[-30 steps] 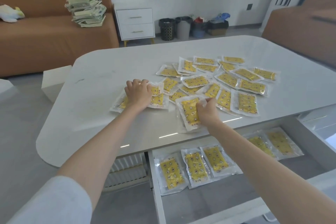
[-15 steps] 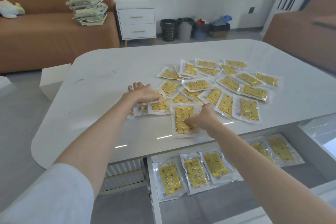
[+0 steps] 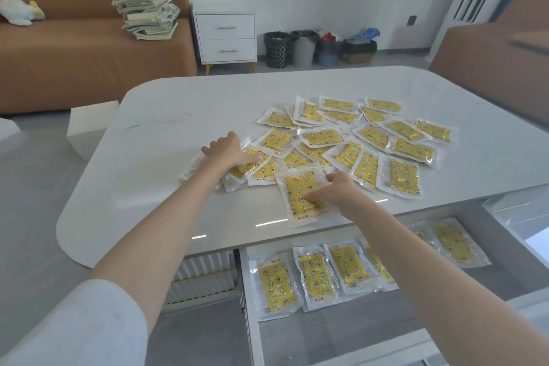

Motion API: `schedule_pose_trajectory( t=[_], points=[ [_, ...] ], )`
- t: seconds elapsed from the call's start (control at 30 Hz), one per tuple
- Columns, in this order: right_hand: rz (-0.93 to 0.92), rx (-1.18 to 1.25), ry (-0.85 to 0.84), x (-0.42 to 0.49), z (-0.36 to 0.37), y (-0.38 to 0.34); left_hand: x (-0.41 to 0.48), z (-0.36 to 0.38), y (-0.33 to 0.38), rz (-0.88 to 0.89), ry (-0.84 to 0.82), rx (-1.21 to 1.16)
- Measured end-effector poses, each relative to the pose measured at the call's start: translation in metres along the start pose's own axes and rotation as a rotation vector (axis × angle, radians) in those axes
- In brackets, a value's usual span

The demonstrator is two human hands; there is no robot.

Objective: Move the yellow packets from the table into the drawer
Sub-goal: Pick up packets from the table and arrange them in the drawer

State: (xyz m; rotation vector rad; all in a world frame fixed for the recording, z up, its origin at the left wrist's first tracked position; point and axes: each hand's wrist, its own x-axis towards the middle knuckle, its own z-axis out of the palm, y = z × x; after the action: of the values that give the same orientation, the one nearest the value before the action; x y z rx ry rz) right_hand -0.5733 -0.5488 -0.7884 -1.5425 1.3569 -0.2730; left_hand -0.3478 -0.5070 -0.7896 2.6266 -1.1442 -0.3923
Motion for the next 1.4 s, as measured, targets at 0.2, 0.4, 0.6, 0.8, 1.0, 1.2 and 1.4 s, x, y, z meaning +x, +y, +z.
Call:
schedule_pose_trajectory(
  t=[0.2, 0.4, 0.6, 0.8, 1.0, 1.2, 1.4],
  points=[
    [-0.002, 0.002, -0.012, -0.003, 0.001, 0.002, -0.019, 0.004, -0.001, 0.044, 0.063, -0.073],
    [-0.068, 0.212, -0.046, -0.016, -0.003, 0.010, -0.036, 0.008, 0.008, 0.127, 0.106, -0.359],
    [-0.309, 0.432, 0.028, -0.020, -0.009, 0.028, -0.054, 0.018, 0.018, 0.146, 0.082, -0.703],
    [-0.380, 0.436, 0.096, -0.026, -0.009, 0.037, -0.088, 0.035, 0.024, 0.216, 0.133, -0.910],
    [-0.393, 0.372, 0.064, -0.035, 0.000, 0.038, -0.101, 0.045, 0.024, 0.252, 0.131, -0.881],
    [-0.318, 0.336, 0.152, -0.036, 0.011, 0.035, -0.115, 0.045, 0.030, 0.222, 0.174, -0.890],
    [-0.336, 0.346, 0.146, -0.048, 0.006, 0.035, -0.124, 0.045, 0.035, 0.190, 0.184, -0.964]
  ],
)
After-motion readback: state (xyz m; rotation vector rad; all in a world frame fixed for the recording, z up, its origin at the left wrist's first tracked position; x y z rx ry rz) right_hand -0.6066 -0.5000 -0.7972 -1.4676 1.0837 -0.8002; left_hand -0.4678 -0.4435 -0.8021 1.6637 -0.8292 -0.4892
